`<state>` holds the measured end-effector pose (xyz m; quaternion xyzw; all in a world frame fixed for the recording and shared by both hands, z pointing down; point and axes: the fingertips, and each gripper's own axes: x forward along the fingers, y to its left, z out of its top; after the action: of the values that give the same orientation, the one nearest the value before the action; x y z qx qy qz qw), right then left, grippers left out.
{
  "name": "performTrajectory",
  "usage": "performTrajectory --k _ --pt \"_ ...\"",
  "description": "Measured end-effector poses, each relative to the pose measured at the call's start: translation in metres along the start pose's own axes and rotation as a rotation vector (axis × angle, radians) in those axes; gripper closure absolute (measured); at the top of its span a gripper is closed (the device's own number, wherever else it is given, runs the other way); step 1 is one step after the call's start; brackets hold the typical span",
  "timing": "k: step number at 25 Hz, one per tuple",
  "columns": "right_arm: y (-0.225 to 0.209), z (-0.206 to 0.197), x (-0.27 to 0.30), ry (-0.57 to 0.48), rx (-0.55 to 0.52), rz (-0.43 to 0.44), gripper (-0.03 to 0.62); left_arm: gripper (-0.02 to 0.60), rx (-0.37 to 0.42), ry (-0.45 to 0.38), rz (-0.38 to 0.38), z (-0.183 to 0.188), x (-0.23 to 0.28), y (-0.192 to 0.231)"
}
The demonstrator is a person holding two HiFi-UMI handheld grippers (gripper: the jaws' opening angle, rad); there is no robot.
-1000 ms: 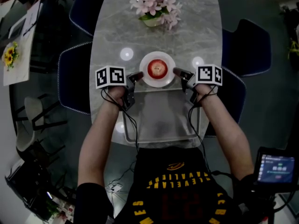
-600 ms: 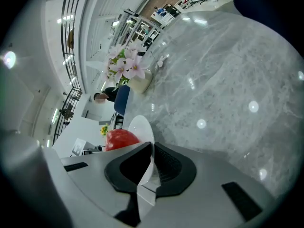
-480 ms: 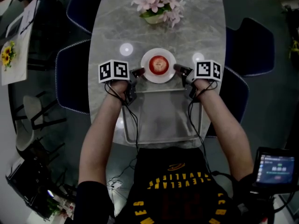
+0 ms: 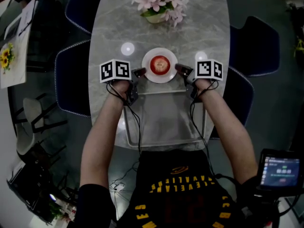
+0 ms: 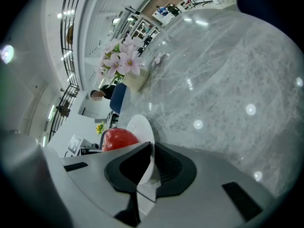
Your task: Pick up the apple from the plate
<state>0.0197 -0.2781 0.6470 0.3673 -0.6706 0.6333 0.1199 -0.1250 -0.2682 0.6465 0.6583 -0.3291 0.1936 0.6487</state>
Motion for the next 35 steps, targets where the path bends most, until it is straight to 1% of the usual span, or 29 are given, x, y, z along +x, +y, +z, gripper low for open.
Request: performTrajectory --k 22,26,31,33,35 --pt "-0.009 -0.003 0.002 0.012 0.004 -0.009 0.562 0.545 -0.005 0.017 -0.009 -0.003 0.007 0.002" --pt "-0.009 -0.002 0.002 0.025 -0.046 -0.021 0.562 0.543 0.010 0.012 -0.001 -0.002 0.008 0.003" --pt "-0.010 0.000 0.003 0.033 -0.112 -0.060 0.560 0.535 0.046 0.004 0.026 0.001 0.008 0.006" --pt "-0.012 0.006 0.000 0.013 -0.132 -0.079 0.560 0.526 0.046 -0.017 0.032 0.005 0.002 0.010" --pt "-0.012 0.016 -0.008 -0.035 -0.146 -0.092 0.560 0.526 0.026 -0.070 0.023 0.015 -0.011 0.013"
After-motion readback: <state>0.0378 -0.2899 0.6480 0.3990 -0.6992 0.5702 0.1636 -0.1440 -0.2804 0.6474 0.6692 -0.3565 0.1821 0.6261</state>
